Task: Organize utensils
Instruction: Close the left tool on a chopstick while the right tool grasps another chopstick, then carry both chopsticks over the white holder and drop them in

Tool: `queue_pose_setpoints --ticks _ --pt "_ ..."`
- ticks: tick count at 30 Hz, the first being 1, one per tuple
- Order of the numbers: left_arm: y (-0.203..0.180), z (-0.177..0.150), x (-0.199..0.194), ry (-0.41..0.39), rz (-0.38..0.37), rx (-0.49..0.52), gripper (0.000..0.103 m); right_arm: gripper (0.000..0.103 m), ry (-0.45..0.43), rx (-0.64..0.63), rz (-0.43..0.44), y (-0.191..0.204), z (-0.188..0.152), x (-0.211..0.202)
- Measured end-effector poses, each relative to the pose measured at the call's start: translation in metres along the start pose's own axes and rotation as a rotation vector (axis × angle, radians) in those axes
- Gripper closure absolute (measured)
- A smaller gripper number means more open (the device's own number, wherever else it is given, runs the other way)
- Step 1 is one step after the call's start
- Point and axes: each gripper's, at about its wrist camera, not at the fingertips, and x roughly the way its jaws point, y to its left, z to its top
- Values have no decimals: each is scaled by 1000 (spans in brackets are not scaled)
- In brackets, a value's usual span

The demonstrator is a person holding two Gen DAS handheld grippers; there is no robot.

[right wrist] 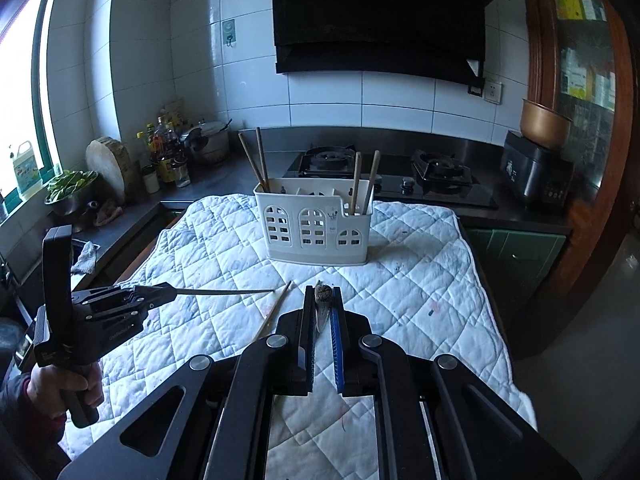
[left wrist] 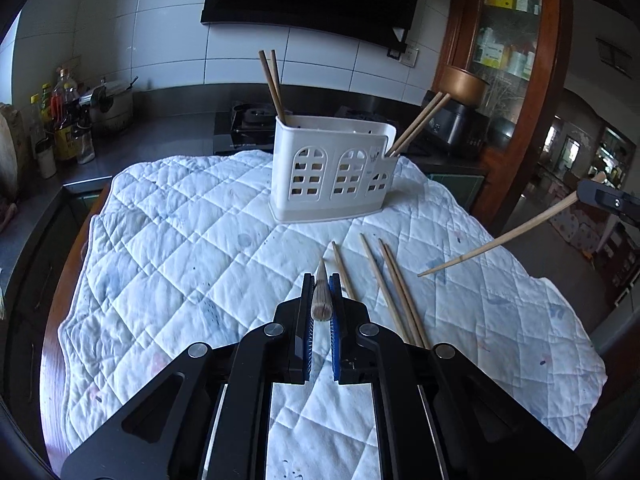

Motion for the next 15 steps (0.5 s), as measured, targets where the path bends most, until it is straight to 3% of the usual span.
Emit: queue_pose_setpoints --ticks 8,15 --pt "2 38 -1 -11 -22 59 97 96 -11 -48 32 -2 87 3" --pt "9 71 0 -19 -48 85 97 96 -8 -52 -13 -11 151 27"
